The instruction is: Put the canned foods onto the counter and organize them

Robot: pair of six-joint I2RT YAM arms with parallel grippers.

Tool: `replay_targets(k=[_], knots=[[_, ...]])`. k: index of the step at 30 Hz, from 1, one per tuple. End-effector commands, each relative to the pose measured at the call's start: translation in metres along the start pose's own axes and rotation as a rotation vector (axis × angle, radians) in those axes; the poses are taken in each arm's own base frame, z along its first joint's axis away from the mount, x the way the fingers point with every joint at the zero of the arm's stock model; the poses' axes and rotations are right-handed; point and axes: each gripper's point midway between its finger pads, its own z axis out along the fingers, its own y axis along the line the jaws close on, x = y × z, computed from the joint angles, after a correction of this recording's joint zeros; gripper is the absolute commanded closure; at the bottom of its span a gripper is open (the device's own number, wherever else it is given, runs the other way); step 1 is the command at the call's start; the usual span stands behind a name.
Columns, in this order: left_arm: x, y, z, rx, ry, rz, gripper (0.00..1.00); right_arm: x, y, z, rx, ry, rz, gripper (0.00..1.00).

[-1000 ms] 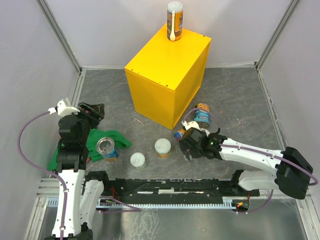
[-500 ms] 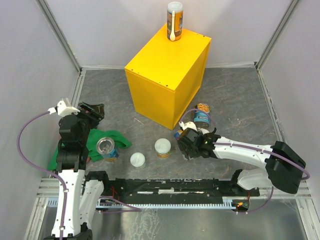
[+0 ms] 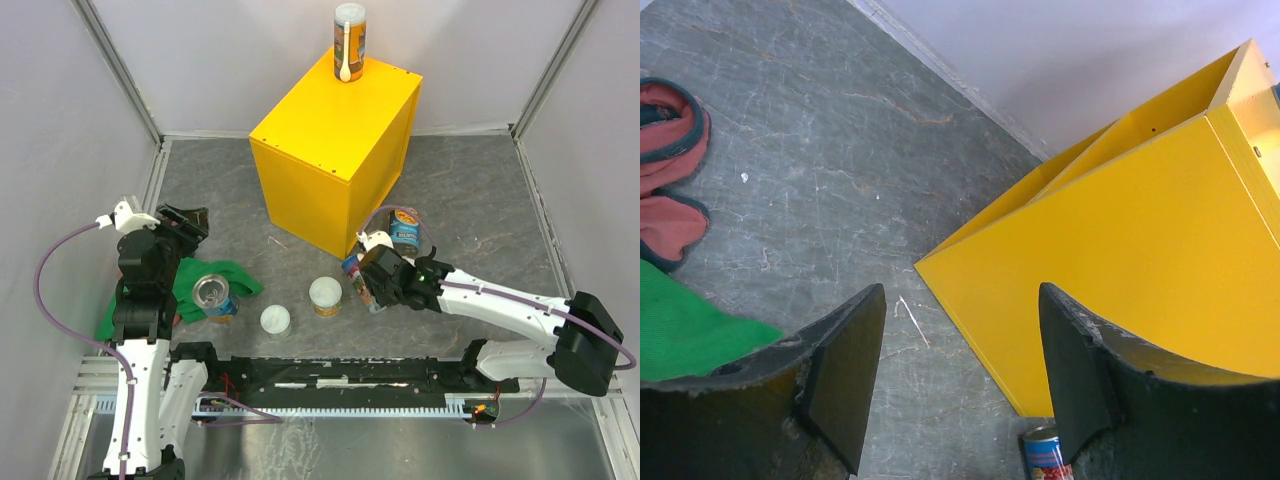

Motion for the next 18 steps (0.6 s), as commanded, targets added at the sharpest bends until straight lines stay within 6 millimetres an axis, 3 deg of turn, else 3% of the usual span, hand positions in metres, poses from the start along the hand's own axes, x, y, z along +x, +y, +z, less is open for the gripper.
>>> replay_targets(k=[1, 7, 12, 18], knots=[[-0.012, -0.009, 0.0, 0.029, -0.039, 0.025, 0.31, -0.021, 0.006, -0.022, -0.03, -0.008, -0.049, 0.49], [-0.012, -0.007, 0.001, 0.025, -0.044, 0.024, 0.31, -0.029, 0.01, -0.035, -0.054, 0.018, -0.077, 0.46], [-0.011, -0.005, 0.002, 0.019, -0.044, 0.034, 0.3, -0.018, 0.005, -0.033, -0.036, 0.043, -0.09, 0.16], [-0.009, -0.003, 0.003, 0.013, -0.04, 0.044, 0.3, -0.002, -0.004, -0.017, 0.02, 0.078, -0.087, 0.04]])
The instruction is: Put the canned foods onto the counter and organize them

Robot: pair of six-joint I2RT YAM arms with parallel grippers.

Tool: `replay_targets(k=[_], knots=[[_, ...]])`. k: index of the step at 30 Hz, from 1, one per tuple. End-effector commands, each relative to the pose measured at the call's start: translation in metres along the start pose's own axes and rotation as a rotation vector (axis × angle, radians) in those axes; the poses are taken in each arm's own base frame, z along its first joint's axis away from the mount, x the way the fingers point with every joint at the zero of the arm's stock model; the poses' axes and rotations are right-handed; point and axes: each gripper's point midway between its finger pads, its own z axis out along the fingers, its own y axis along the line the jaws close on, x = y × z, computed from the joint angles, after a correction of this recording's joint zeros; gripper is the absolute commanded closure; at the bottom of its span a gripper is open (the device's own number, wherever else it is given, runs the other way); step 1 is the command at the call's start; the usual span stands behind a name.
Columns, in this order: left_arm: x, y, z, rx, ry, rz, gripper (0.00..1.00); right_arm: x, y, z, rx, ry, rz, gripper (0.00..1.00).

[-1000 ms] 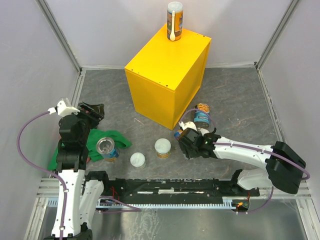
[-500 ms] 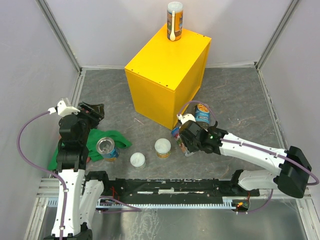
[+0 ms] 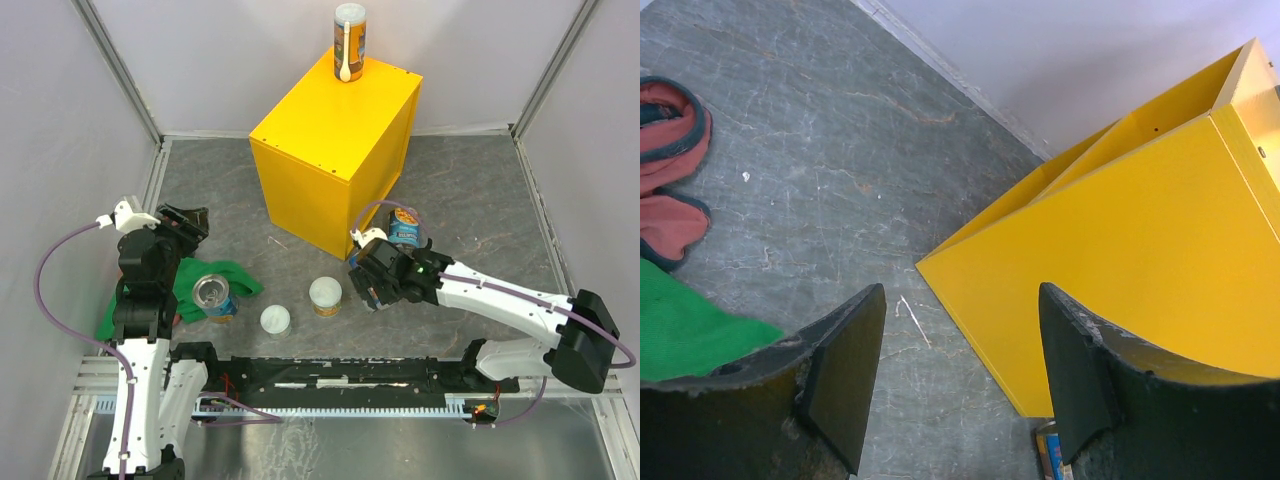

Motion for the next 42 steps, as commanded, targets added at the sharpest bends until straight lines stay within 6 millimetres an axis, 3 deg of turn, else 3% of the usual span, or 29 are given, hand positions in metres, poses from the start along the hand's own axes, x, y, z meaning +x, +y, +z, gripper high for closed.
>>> replay_targets(k=[1, 16, 42], knots=[[-0.01, -0.005, 0.002, 0.018, -0.041, 0.045, 0.31, 0.011, -0.007, 0.011, 0.051, 0.023, 0.003, 0.03], [-0.006, 0.0, 0.004, 0.001, -0.026, 0.063, 0.3, 0.028, -0.008, 0.033, -0.008, 0.043, 0.142, 0.02], [-0.002, 0.002, 0.006, -0.002, -0.01, 0.065, 0.31, 0.016, -0.005, 0.068, -0.174, -0.039, 0.353, 0.04]])
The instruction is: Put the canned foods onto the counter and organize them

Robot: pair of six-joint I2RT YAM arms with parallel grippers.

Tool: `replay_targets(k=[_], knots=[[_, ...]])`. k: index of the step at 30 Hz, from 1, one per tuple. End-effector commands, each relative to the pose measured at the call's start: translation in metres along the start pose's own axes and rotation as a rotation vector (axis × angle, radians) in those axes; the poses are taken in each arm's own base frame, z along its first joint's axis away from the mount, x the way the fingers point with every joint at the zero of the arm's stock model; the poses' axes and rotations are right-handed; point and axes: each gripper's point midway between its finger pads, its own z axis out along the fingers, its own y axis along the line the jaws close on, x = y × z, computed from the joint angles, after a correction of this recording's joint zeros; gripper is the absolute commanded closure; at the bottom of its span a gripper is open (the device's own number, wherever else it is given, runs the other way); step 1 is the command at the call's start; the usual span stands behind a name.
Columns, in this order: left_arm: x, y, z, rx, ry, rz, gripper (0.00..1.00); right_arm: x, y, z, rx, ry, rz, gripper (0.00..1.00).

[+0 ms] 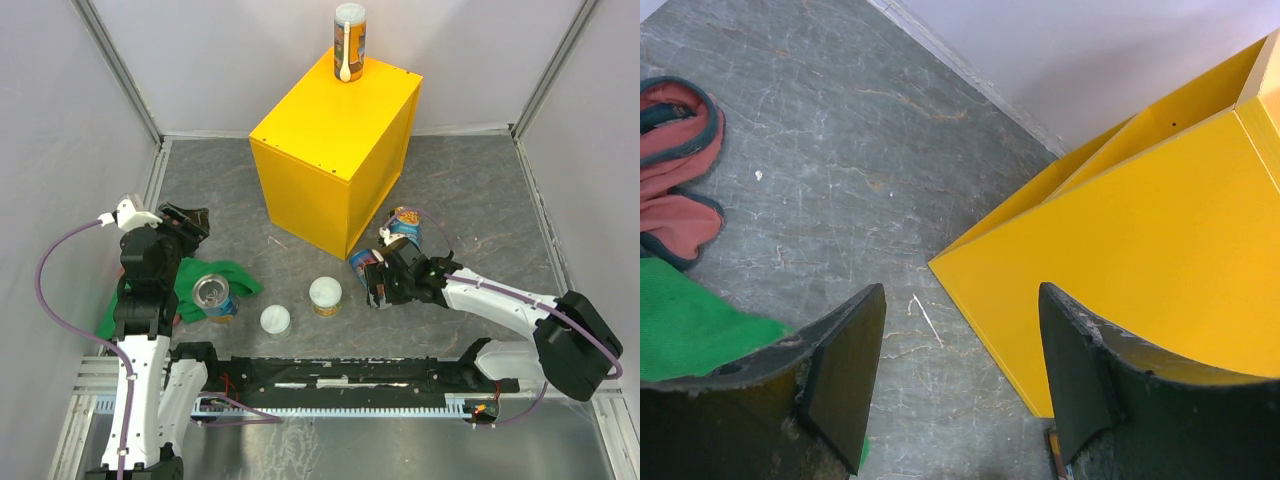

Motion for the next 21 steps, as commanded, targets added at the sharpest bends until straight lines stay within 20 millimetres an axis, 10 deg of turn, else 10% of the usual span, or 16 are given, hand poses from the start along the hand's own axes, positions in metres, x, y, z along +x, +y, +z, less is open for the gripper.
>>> replay_targets(k=[1, 21], knots=[[-0.003, -0.003, 0.002, 0.021, -0.014, 0.041, 0.31, -0.014, 0.012, 0.004, -0.054, -0.054, 0.021, 0.04], [-0.001, -0.001, 0.002, 0.018, -0.013, 0.038, 0.3, -0.02, -0.002, -0.018, 0.03, -0.045, -0.033, 0.4]])
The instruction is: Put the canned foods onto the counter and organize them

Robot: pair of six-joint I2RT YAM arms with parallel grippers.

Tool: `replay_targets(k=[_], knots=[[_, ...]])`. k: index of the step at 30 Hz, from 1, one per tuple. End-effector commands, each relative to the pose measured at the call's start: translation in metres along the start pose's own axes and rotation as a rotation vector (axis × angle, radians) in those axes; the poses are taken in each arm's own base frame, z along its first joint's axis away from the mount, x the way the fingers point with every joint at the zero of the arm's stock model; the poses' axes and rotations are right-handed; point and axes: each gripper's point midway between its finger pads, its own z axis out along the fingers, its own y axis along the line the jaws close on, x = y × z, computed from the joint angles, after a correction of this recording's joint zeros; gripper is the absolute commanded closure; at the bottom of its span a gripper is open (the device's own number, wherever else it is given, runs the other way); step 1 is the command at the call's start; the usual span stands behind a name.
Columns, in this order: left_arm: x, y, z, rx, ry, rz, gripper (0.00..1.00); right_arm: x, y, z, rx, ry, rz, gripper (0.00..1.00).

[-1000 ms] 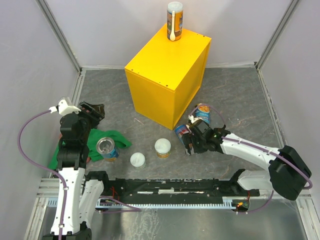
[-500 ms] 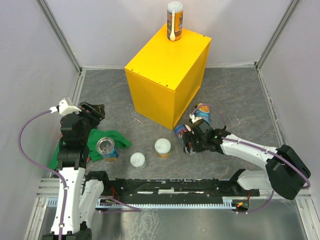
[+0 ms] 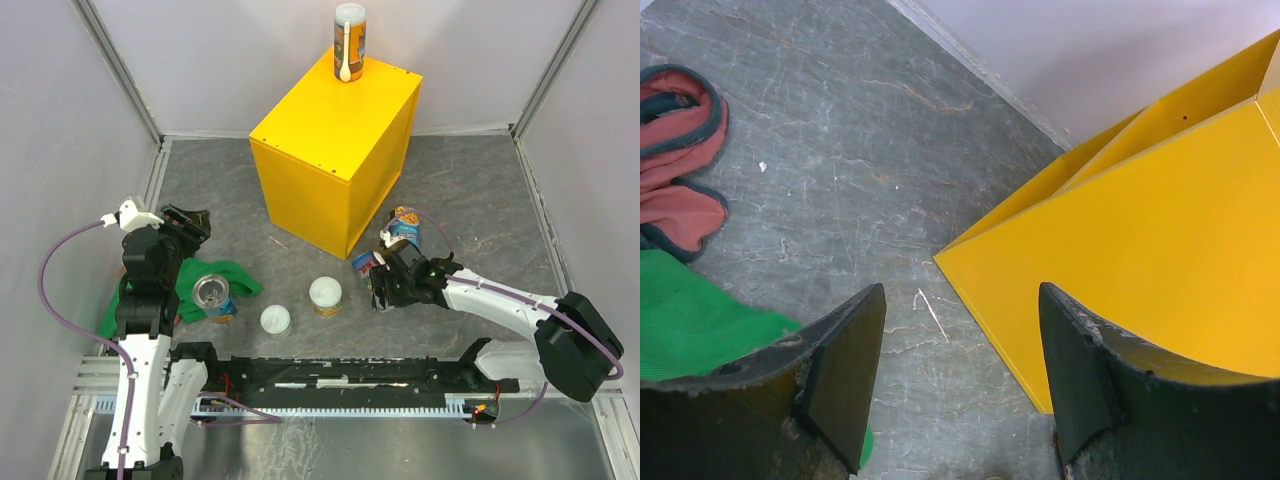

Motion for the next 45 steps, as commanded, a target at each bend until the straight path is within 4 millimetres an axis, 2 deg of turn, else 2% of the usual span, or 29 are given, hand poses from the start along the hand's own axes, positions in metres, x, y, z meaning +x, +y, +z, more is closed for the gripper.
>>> replay_targets(k=[1, 7, 15, 45], knots=[[-0.008, -0.006, -0.001, 0.029, -0.028, 0.036, 0.3, -0.029, 0.002, -0.022, 0.025, -0.062, -0.041, 0.4], [-0.009, -0.006, 0.0, 0.024, -0.034, 0.037, 0.3, -0.049, 0.006, -0.039, 0.039, -0.076, -0.08, 0.4], [-0.009, -0.007, 0.002, 0.025, -0.028, 0.033, 0.3, -0.058, 0.005, -0.056, 0.065, -0.044, -0.14, 0.41], [-0.006, -0.005, 0.006, 0.02, -0.024, 0.024, 0.31, -0.094, 0.014, -0.092, 0.083, -0.078, -0.225, 0.44]])
